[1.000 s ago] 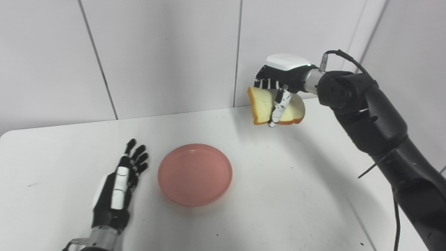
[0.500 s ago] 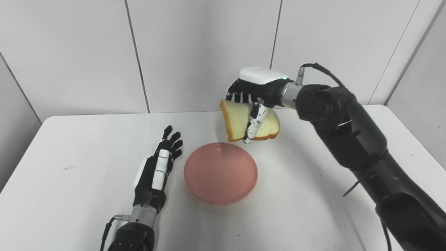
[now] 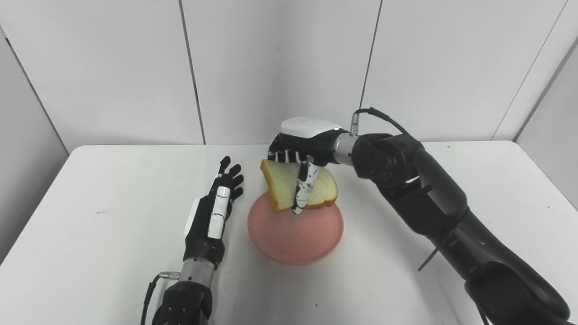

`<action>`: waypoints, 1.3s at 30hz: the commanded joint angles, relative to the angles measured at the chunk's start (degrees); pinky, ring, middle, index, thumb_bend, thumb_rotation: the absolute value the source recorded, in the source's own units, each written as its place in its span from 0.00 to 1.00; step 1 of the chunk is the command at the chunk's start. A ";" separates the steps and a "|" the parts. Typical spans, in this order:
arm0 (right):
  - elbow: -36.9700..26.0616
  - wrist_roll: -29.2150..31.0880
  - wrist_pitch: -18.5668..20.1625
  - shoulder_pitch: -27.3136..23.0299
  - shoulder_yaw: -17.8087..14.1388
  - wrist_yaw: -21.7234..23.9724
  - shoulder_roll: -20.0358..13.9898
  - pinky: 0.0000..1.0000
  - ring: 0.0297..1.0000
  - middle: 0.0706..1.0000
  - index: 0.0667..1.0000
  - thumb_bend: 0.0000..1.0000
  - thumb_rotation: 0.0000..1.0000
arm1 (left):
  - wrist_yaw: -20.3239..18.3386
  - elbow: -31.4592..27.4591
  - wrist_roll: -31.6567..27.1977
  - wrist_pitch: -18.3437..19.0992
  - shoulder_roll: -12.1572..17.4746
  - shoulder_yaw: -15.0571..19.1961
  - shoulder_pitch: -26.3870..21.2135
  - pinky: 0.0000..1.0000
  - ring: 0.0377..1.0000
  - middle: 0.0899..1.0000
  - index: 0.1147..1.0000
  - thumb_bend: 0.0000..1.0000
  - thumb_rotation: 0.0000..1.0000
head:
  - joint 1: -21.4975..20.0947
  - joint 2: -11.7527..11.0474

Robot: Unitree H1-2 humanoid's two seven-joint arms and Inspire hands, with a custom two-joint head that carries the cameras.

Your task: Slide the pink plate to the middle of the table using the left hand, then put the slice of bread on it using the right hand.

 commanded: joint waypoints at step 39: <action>10.98 -3.06 -10.46 1.73 1.59 -9.30 2.78 0.48 0.41 0.48 0.46 0.52 0.00 | 0.18 -2.71 0.07 -0.81 -0.20 0.26 -2.45 0.93 0.94 0.95 0.96 0.77 0.98 | 0.73 0.92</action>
